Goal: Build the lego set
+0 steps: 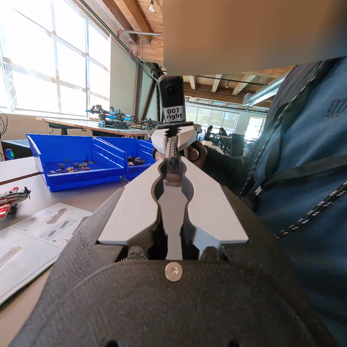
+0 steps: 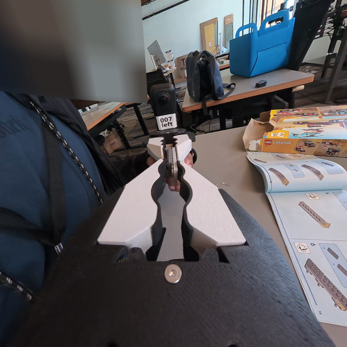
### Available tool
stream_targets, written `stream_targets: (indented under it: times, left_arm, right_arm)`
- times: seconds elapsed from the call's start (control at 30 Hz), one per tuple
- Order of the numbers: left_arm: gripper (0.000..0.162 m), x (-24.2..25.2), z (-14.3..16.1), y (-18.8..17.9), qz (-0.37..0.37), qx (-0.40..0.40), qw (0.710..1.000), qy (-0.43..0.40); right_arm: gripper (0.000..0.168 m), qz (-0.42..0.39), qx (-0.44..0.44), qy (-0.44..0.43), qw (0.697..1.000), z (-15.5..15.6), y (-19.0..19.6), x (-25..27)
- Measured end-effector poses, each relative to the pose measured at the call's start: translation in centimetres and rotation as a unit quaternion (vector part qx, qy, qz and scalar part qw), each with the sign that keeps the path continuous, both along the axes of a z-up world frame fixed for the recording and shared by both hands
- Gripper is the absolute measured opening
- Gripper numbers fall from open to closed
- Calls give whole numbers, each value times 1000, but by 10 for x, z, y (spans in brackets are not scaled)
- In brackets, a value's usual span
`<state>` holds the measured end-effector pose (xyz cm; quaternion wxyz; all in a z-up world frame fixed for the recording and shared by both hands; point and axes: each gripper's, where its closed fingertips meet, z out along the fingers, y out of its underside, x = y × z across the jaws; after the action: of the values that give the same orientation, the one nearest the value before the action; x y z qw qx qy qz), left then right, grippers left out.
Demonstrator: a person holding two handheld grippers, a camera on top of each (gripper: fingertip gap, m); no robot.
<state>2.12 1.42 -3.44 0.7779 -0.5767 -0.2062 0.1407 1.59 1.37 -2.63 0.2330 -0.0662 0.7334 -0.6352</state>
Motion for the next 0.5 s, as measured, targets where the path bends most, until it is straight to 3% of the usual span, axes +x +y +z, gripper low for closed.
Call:
stream_targets:
  times: [0.5]
  left_arm:
    - [9,1,3,-1,-21,18,1000,-6]
  right_arm:
    - [10,-9,-13,23,1000,1,0,4]
